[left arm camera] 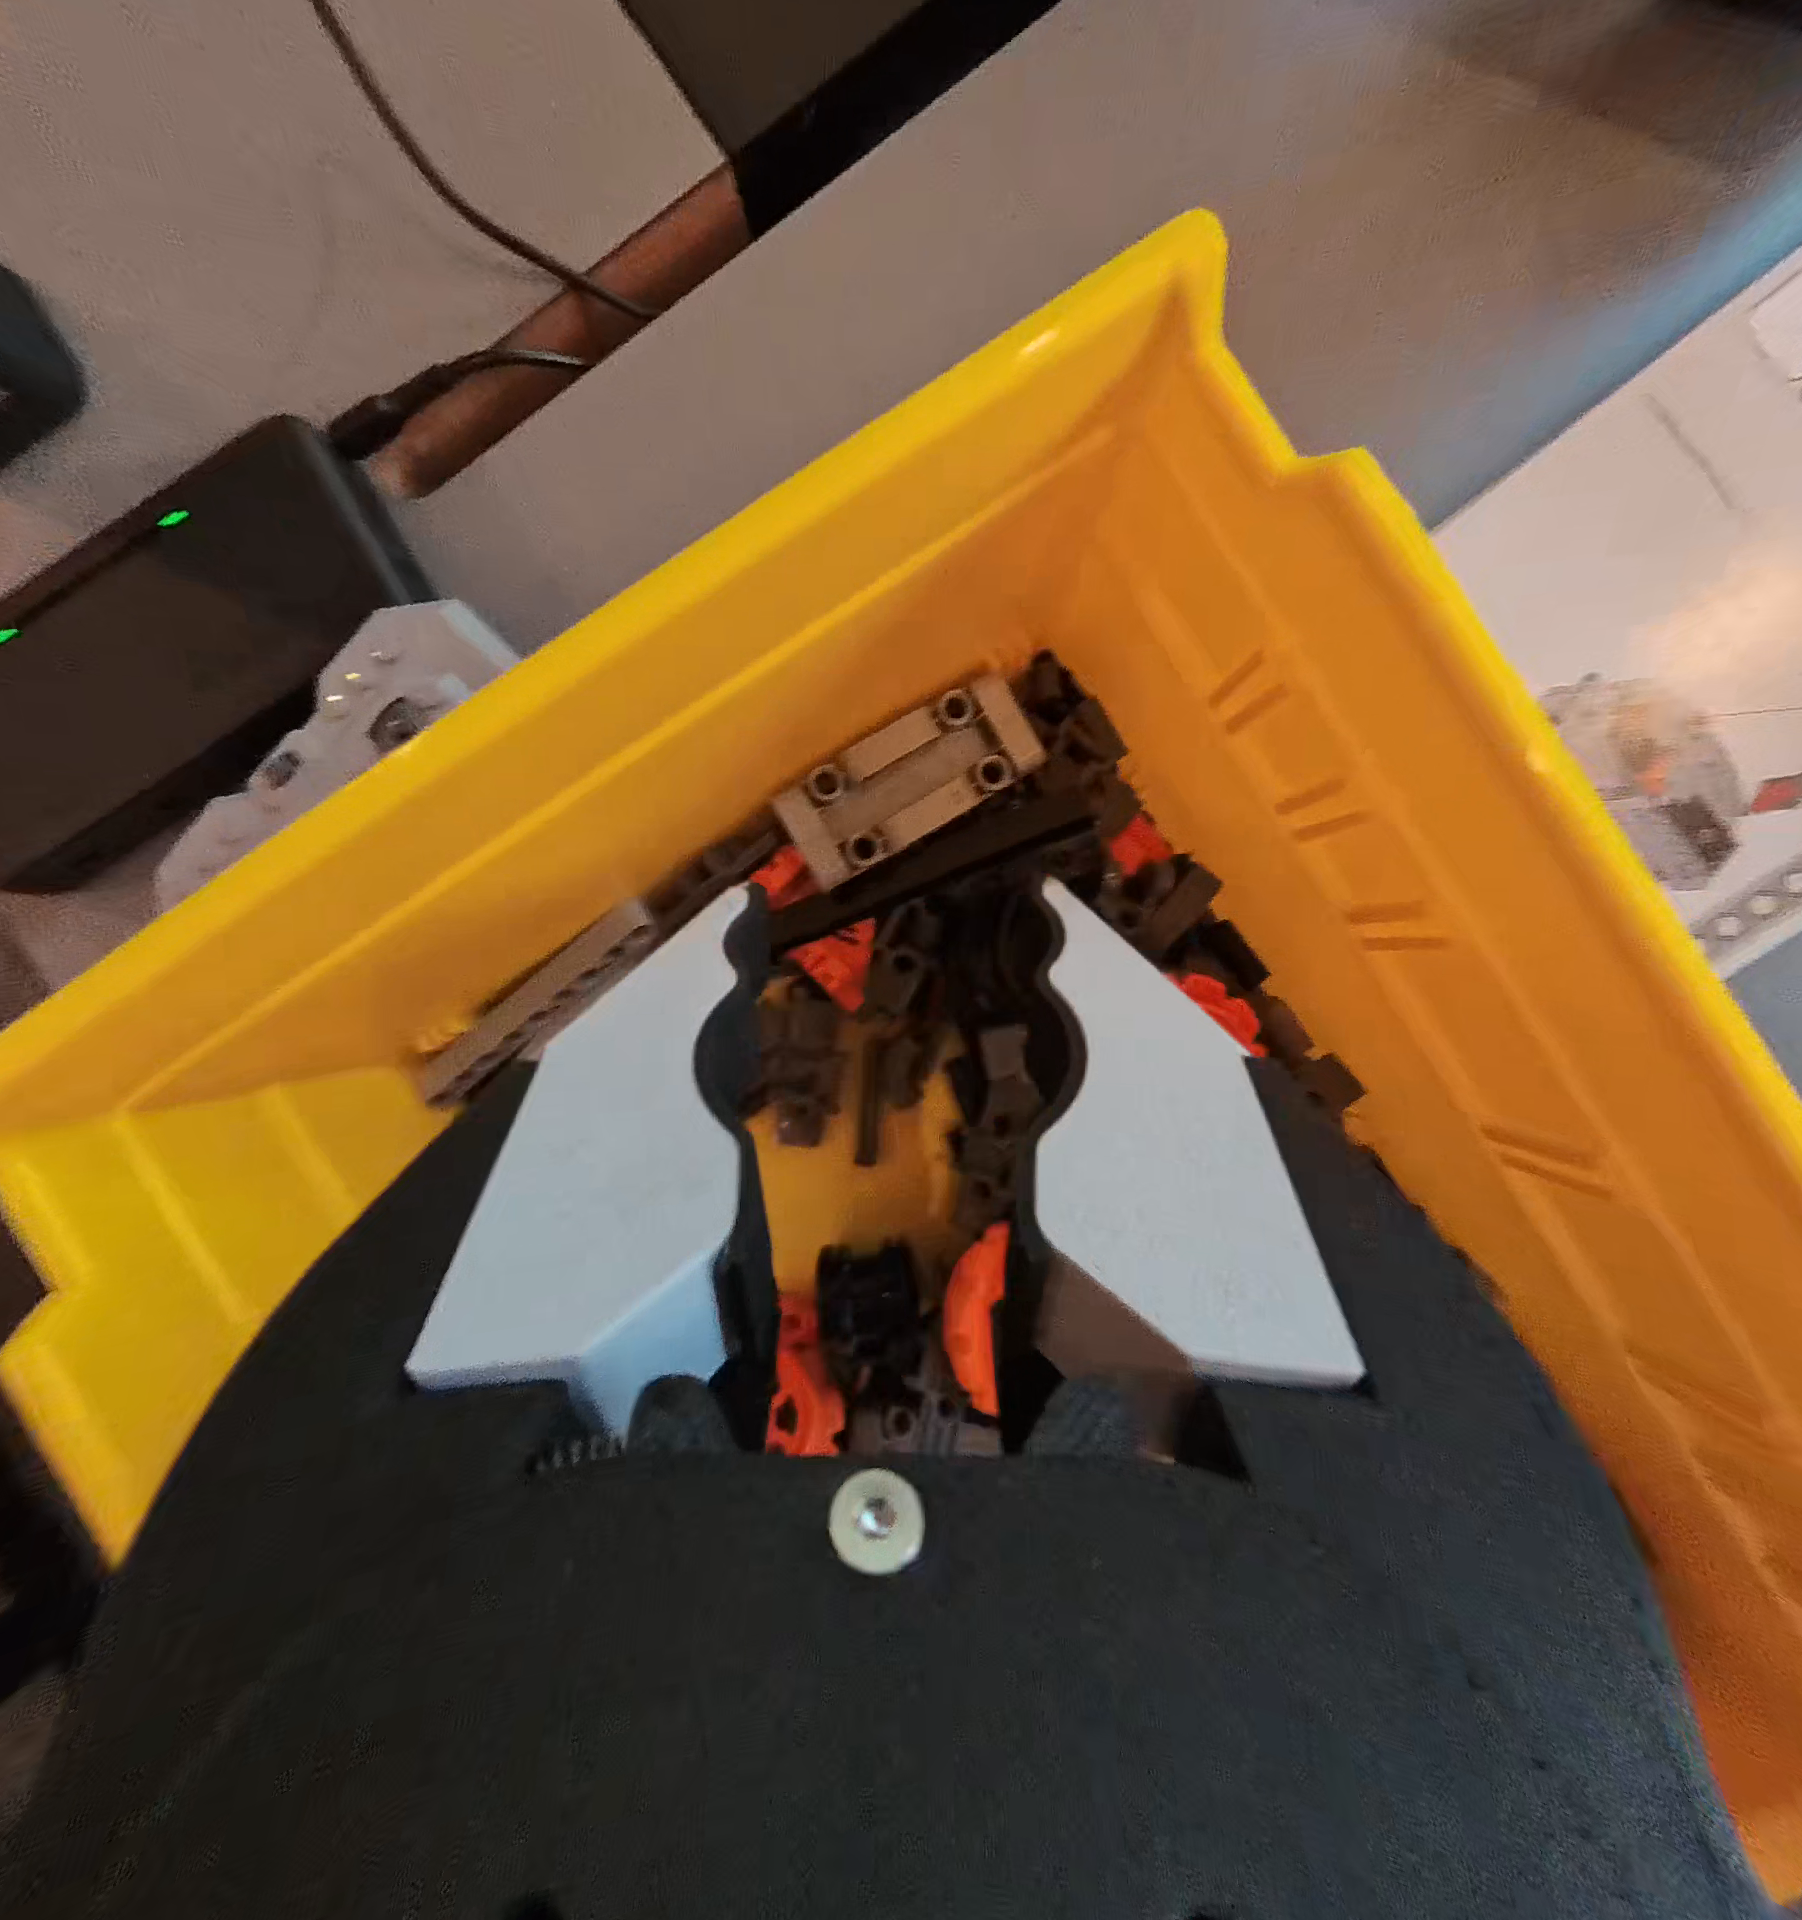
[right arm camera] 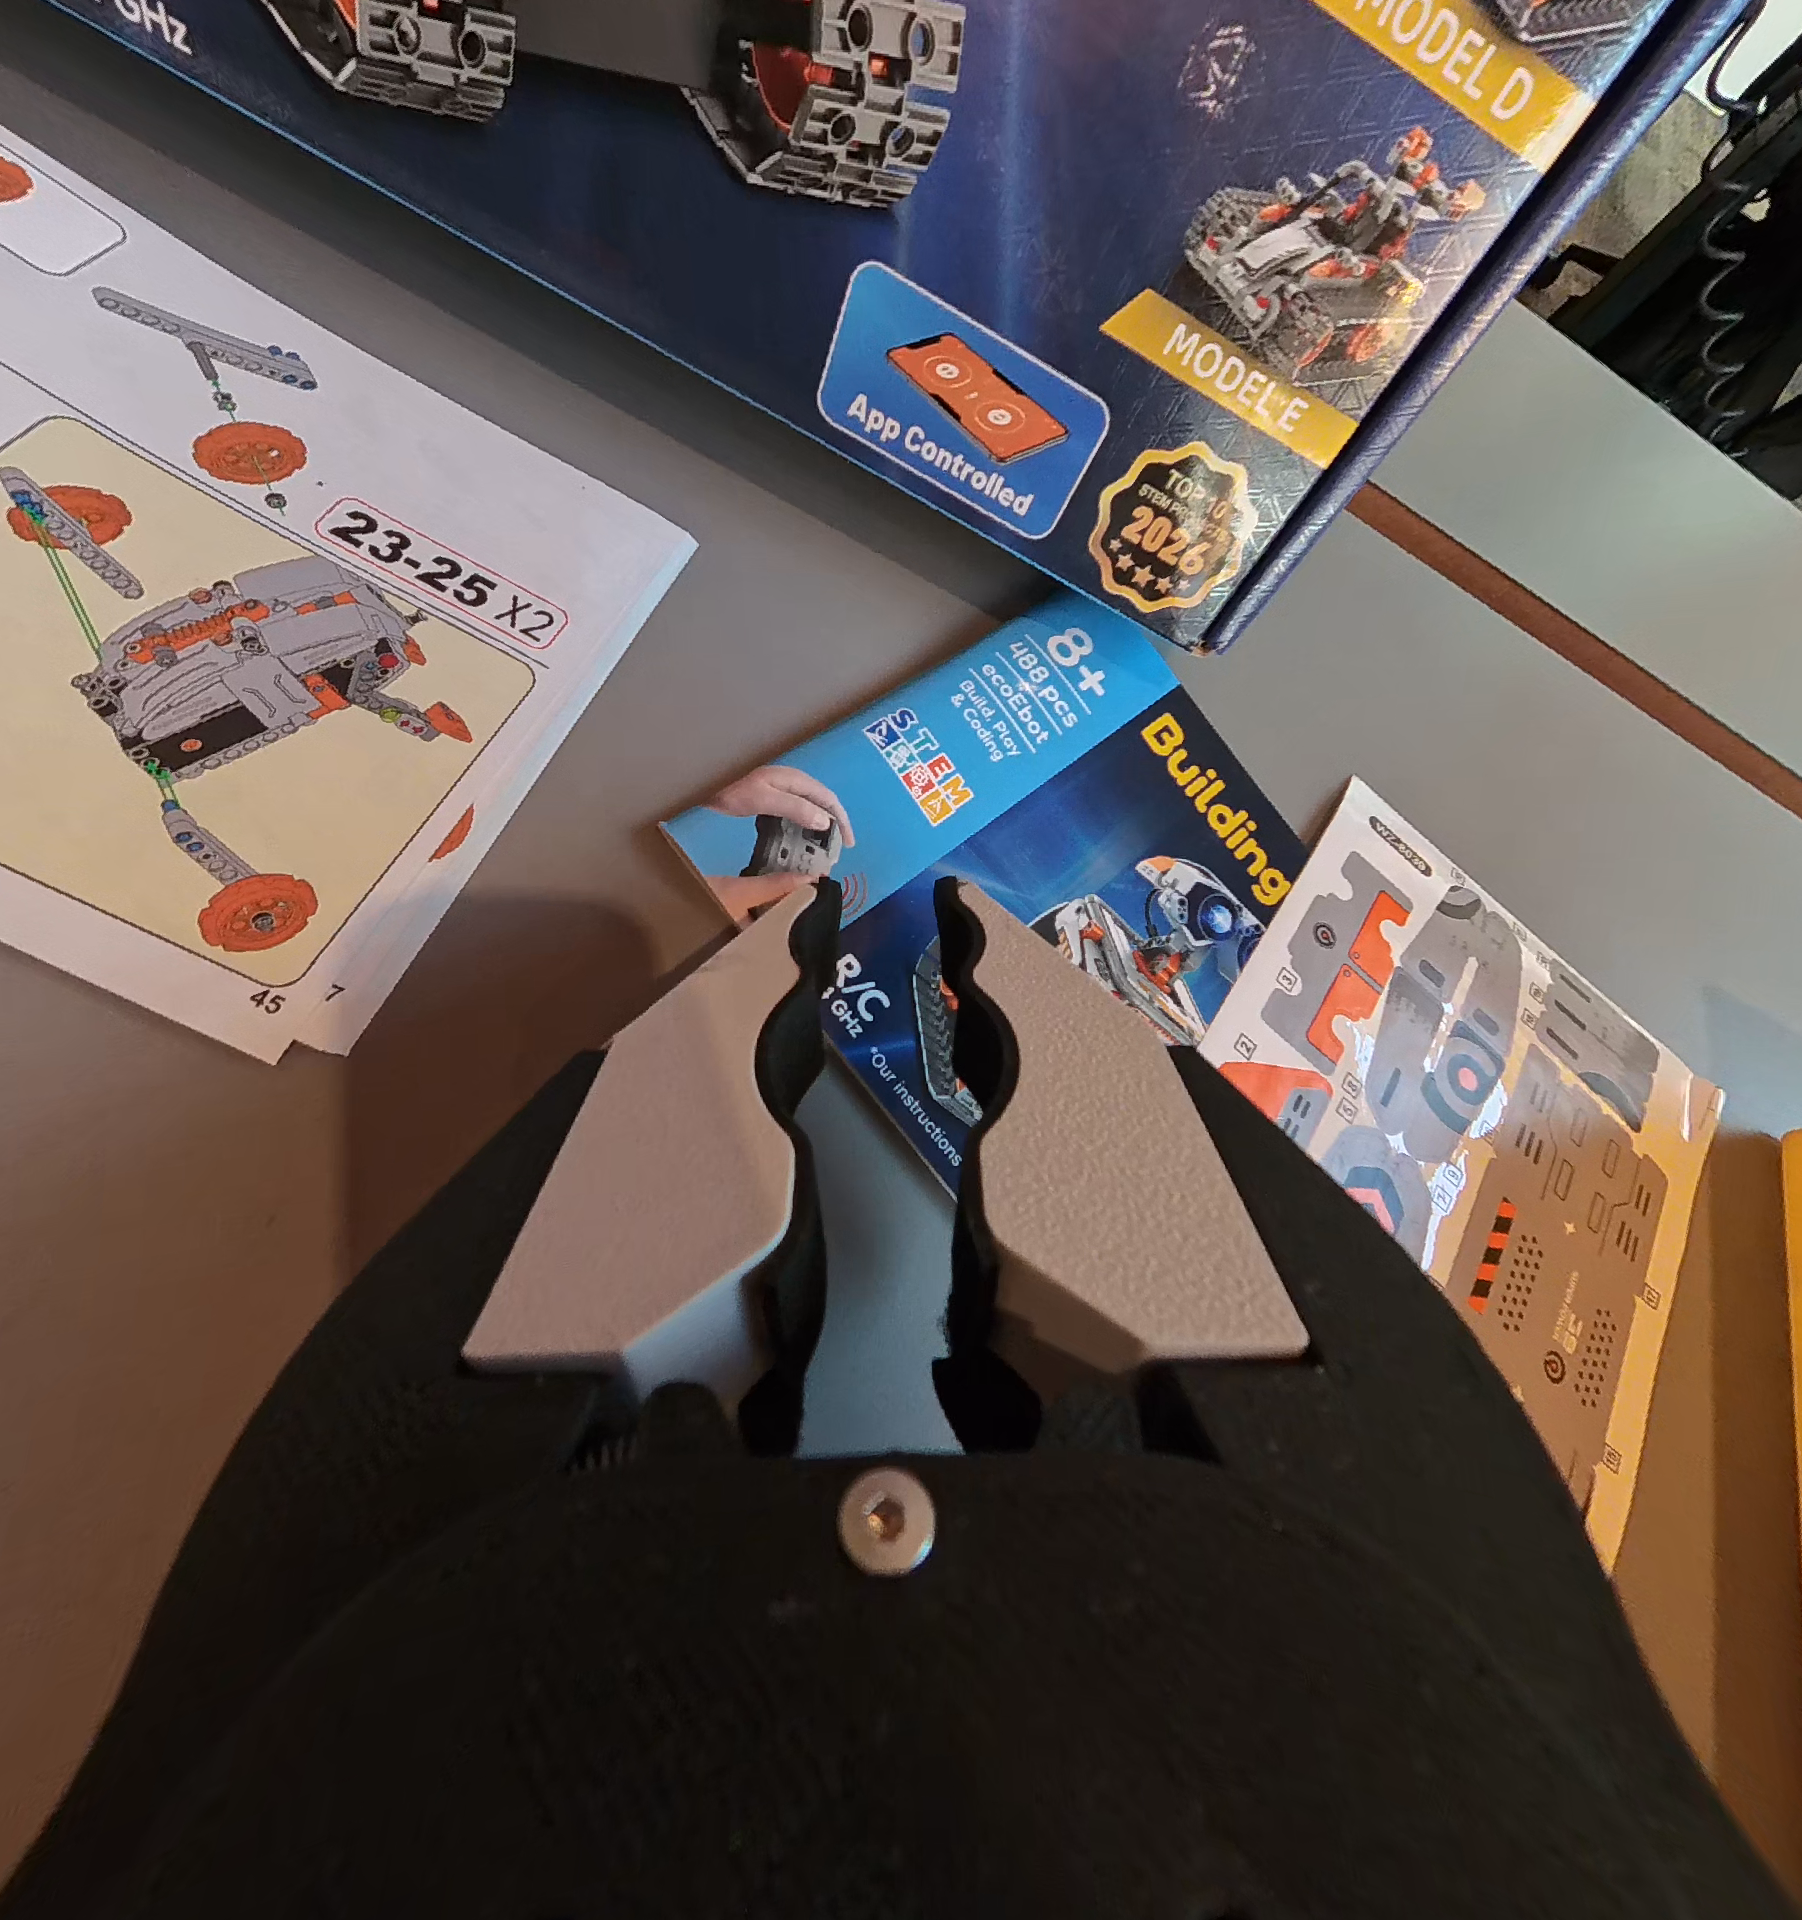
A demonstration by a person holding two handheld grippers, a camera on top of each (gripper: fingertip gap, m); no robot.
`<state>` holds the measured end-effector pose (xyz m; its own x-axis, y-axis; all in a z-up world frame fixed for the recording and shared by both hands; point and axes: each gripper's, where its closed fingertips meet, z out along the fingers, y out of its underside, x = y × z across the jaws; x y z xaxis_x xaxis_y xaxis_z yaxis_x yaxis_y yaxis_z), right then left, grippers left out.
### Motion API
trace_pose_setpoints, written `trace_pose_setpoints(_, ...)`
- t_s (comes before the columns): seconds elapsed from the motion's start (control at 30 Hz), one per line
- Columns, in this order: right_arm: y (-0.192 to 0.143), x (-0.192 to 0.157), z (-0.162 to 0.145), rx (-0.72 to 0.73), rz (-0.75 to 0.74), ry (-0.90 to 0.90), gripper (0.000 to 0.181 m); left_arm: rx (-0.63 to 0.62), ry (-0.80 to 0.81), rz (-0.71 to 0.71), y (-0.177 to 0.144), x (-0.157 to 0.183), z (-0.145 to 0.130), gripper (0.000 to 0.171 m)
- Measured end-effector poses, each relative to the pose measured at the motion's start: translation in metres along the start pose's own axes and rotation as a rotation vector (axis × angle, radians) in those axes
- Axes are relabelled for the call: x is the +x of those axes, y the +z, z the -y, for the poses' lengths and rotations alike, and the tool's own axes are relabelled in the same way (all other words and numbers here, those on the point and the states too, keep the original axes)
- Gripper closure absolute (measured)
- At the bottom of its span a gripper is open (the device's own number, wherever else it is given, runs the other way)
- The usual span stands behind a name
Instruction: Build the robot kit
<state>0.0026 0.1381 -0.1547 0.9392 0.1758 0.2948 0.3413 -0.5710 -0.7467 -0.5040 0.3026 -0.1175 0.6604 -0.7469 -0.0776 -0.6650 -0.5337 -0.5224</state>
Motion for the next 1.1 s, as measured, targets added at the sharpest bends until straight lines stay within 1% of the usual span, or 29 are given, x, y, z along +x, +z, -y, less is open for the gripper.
trace_pose_setpoints(0.07,0.0,0.0,0.0,0.001,0.001,0.001,0.163,0.013,-0.015,-0.108,0.004,0.018,0.004,0.114)
trace_pose_setpoints(0.1,0.0,0.0,0.0,0.001,0.003,0.003,0.164,0.013,-0.007,-0.136,0.005,0.024,0.005,0.112)
trace_pose_setpoints(0.17,0.0,0.0,0.0,0.003,0.006,0.007,0.163,-0.003,0.024,-0.129,0.008,0.027,0.004,0.11)
trace_pose_setpoints(0.23,0.0,0.0,0.0,0.003,0.008,0.008,0.163,-0.027,0.031,-0.098,0.01,0.023,0.001,0.11)
trace_pose_setpoints(0.3,0.0,0.0,0.0,0.005,0.009,0.006,0.163,-0.034,-0.007,-0.084,0.005,0.016,-0.002,0.115)
trace_pose_setpoints(0.37,0.0,0.0,0.0,0.006,0.011,0.008,0.164,-0.095,-0.073,-0.044,-0.006,0.002,-0.017,0.124)
trace_pose_setpoints(0.47,0.0,0.0,0.0,0.006,0.011,0.011,0.163,-0.293,-0.153,-0.001,-0.028,-0.01,-0.062,0.127)
trace_pose_setpoints(0.5,0.0,0.0,0.0,0.006,0.009,0.011,0.164,-0.348,-0.176,-0.009,-0.034,-0.009,-0.076,0.127)
trace_pose_setpoints(0.57,0.0,0.0,0.0,0.005,0.005,0.009,0.164,-0.39,-0.212,-0.081,-0.04,0.002,-0.087,0.129)
trace_pose_setpoints(0.63,0.0,0.0,0.0,0.003,0.001,0.004,0.164,-0.389,-0.212,-0.163,-0.04,0.015,-0.086,0.134)
trace_pose_setpoints(0.7,0.0,-0.001,0.001,0.002,-0.004,-0.001,0.164,-0.41,-0.193,-0.157,-0.037,0.015,-0.088,0.143)
trace_pose_setpoints(0.73,0.0,0.0,0.0,0.002,-0.005,-0.003,0.164,-0.424,-0.181,-0.151,-0.035,0.014,-0.09,0.145)
trace_pose_setpoints(0.83,0.0,0.0,0.0,0.001,-0.005,-0.003,0.164,-0.399,-0.136,-0.171,-0.032,0.019,-0.084,0.155)
trace_pose_setpoints(0.9,0.0,0.0,0.0,0.001,-0.004,0.0,0.164,-0.405,-0.123,-0.181,-0.032,0.022,-0.084,0.155)
trace_pose_setpoints(1.03,0.0,0.0,0.0,0.002,-0.002,0.0,0.164,-0.423,-0.1,-0.179,-0.035,0.024,-0.087,0.15)
trace_pose_setpoints(1.1,0.0,0.0,0.0,0.001,-0.001,0.002,0.163,-0.446,-0.107,-0.148,-0.036,0.02,-0.091,0.148)
